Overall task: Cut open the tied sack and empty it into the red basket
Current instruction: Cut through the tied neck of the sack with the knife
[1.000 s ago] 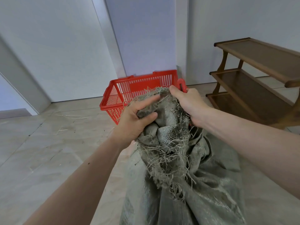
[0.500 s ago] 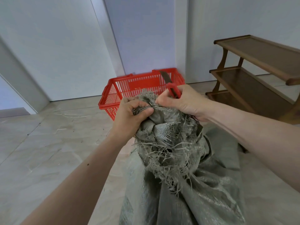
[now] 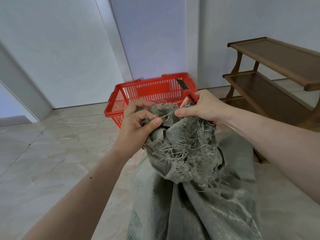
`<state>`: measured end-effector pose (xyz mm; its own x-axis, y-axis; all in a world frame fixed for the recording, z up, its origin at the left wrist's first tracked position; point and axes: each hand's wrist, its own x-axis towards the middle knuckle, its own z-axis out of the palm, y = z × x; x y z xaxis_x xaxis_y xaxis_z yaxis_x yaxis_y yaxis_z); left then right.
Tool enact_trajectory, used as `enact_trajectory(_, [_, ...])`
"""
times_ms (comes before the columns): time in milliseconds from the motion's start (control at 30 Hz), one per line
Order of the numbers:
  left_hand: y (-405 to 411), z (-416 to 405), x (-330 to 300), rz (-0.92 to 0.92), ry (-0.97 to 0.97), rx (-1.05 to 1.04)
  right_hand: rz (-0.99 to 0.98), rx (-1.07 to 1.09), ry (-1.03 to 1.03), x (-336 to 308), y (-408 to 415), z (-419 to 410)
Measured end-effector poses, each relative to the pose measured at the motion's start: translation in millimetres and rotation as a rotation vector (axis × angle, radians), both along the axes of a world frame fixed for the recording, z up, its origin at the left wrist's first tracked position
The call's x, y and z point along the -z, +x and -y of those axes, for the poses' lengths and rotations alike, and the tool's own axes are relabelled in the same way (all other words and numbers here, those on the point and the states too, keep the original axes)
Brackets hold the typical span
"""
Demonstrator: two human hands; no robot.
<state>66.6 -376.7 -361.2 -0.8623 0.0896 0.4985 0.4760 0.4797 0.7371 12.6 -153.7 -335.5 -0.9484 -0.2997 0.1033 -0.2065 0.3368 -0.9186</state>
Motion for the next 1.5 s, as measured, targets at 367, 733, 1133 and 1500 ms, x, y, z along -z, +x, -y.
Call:
enact_trajectory(367, [15.7, -21.5, -3.6, 0.475, 0.599, 0.351, -0.059, 0.097, 0.029, 4.0, -1.6, 2.6])
enact_trajectory(733, [10.6, -22.5, -6.2, 0.439, 0.703, 0.346, -0.627, 0.145, 0.489, -27.7, 1.9, -9.0])
enact_trajectory(1133, [1.8, -23.5, -1.6, 0.366, 0.63, 0.261, -0.922, 0.199, 0.776, -15.1, 18.4, -7.2])
enact_trajectory(1500, [-1.8, -21.6, 3.7, 0.289, 0.455, 0.229, -0.928, 0.281, 0.719, -6.8, 17.1, -0.3])
